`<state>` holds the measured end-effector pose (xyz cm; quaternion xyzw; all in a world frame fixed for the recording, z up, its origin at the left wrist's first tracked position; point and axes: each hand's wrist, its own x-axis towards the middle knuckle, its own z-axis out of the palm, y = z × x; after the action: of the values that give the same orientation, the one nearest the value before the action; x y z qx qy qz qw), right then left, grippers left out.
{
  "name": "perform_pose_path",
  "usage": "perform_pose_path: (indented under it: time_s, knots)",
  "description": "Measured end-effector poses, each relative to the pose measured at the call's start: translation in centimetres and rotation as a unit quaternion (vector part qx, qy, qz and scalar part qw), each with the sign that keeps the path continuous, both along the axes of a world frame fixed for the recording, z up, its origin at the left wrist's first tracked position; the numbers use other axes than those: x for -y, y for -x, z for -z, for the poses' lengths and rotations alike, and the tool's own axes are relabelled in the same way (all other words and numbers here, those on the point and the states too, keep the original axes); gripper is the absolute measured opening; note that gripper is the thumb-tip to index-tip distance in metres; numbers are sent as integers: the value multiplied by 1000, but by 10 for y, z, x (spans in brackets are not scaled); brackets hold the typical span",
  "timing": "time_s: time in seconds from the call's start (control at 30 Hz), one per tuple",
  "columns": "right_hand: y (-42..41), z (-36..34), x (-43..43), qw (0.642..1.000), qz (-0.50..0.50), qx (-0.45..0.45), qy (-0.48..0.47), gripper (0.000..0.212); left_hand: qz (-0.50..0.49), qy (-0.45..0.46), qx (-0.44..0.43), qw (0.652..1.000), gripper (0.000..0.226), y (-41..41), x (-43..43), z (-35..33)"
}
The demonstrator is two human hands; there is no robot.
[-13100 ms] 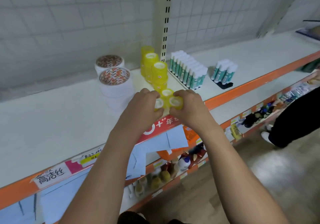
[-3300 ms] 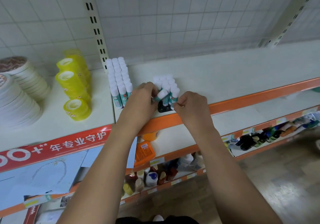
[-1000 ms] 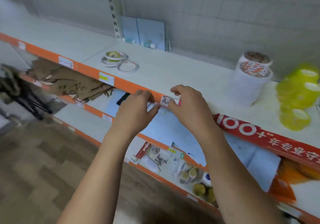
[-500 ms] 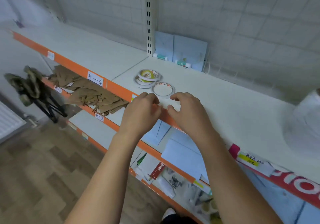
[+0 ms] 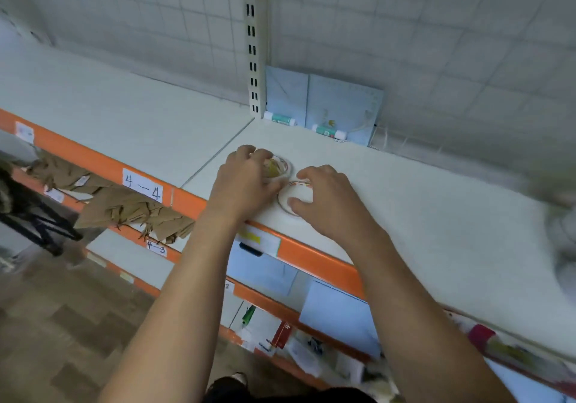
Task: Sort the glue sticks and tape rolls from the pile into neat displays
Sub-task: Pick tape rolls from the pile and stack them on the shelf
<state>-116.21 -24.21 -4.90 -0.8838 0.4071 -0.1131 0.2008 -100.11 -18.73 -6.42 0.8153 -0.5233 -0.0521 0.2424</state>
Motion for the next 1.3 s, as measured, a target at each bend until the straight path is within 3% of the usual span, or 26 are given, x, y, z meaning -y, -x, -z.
perform_pose_path:
  time_s: [0.13, 0.23, 0.33, 0.43, 0.7, 1.0, 1.3]
  knots:
    - [-11, 1, 3, 999, 40, -4, -31, 60, 49, -63, -6, 997, 92, -29, 28, 6]
    - [-19, 4, 0, 996, 69, -39, -46, 75, 91, -121, -17, 988, 101, -44, 42, 10]
    - [-27, 12, -5, 991, 108, -57, -58, 87, 129, -122, -33, 984, 95, -52, 50, 10]
    - [-35, 18, -10, 985, 152, -59, -56, 90, 147, -60, -33, 987, 85, -57, 53, 7]
    - [-32, 10, -23, 974, 216, -66, -19, 72, 250, 39, -58, 966, 84, -46, 50, -11]
    - [75, -15, -52, 917, 395, -55, 19, 74, 380, 34, -108, 918, 89, 50, 53, -17]
    - [183, -21, -67, 884, 461, -70, 13, 75, 469, 30, -126, 874, 68, 174, 58, -15]
